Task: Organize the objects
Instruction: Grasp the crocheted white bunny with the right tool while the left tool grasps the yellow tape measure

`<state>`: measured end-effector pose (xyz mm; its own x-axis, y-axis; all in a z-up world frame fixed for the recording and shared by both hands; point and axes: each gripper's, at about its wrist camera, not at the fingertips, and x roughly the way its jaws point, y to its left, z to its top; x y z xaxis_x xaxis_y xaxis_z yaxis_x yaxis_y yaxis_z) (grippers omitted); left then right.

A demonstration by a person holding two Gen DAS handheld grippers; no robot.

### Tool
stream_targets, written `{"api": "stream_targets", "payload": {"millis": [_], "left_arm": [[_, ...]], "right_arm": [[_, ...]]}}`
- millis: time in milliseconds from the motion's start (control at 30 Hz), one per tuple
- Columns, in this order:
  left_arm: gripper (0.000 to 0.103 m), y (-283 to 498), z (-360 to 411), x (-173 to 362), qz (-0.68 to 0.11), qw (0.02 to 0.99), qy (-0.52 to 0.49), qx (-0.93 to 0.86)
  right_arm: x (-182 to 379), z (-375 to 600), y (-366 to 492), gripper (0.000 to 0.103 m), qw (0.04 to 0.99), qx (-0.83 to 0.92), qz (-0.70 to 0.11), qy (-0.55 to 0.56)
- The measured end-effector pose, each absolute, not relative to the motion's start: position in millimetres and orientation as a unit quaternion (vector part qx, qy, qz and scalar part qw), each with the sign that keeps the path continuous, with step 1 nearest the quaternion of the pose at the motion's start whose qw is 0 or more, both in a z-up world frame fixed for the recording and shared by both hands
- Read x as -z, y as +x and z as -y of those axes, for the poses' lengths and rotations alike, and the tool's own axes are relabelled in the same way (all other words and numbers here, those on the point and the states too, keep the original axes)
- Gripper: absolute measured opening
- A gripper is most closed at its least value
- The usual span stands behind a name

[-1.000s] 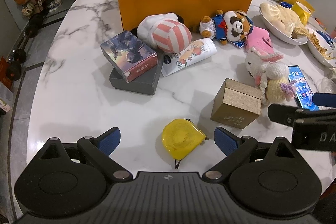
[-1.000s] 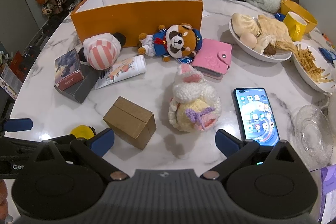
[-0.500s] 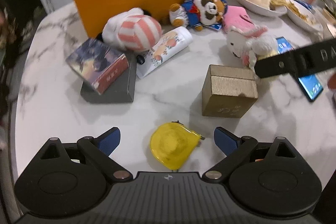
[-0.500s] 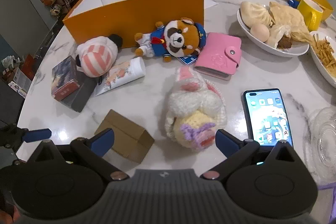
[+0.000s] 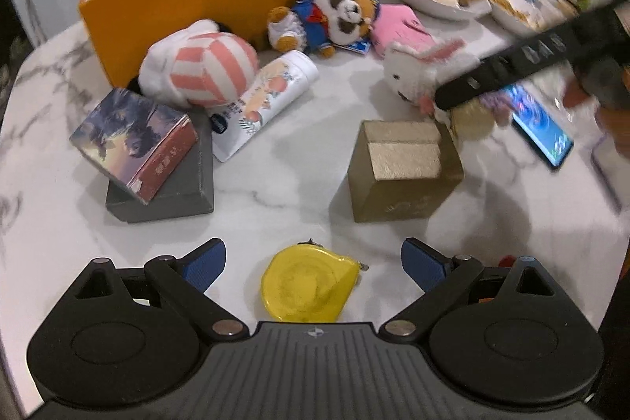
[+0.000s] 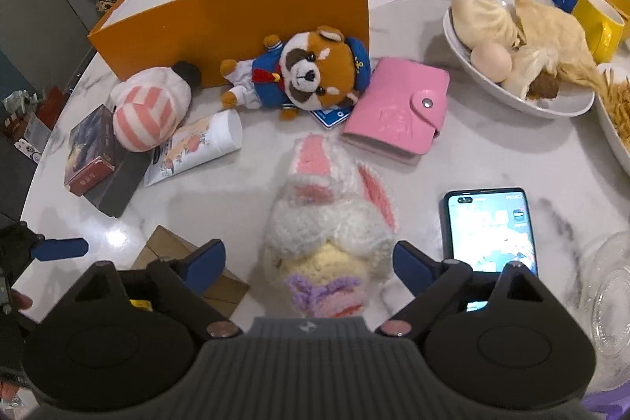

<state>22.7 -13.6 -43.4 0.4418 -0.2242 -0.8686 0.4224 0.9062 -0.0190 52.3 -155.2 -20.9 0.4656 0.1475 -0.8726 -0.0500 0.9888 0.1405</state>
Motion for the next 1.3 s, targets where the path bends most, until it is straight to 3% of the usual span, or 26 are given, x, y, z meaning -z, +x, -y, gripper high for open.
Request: {"api": "stream_targets", "payload": {"millis": [567, 600, 667, 767, 1100, 1167, 1300], "left_arm": [[0.103, 20, 8, 59, -0.514, 0.821, 0.116, 0.22], [0.102, 20, 7, 59, -0.516, 0.82, 0.113, 0.221], [0.082, 21, 7, 61, -0.523, 0.816, 0.11, 0.222], [0.068, 22, 6, 61, -0.527, 0.814, 0.107, 0.221], [0.068, 15, 17, 63, -0.497, 0.823, 0.164, 0.221], [0.067, 16, 18, 63, -0.496, 0.823, 0.166, 0.221], [0.065, 19, 16, 63, -0.498, 0.824, 0.159, 0.22]], "right_arm": [[48, 151, 78, 0.092, 0.857, -0.034, -0.515, 0.005], [49, 153, 78, 0.091, 0.855, -0.035, -0.517, 0.007], [52, 155, 79, 0.091, 0.853, -0.035, -0.521, 0.01], [55, 155, 80, 0.09, 0.851, -0.038, -0.524, 0.011], [61, 153, 78, 0.09, 0.848, -0.045, -0.529, -0.001], [62, 153, 79, 0.078, 0.848, -0.044, -0.529, -0.001], [61, 152, 79, 0.073, 0.849, -0.051, -0.526, 0.0]]}}
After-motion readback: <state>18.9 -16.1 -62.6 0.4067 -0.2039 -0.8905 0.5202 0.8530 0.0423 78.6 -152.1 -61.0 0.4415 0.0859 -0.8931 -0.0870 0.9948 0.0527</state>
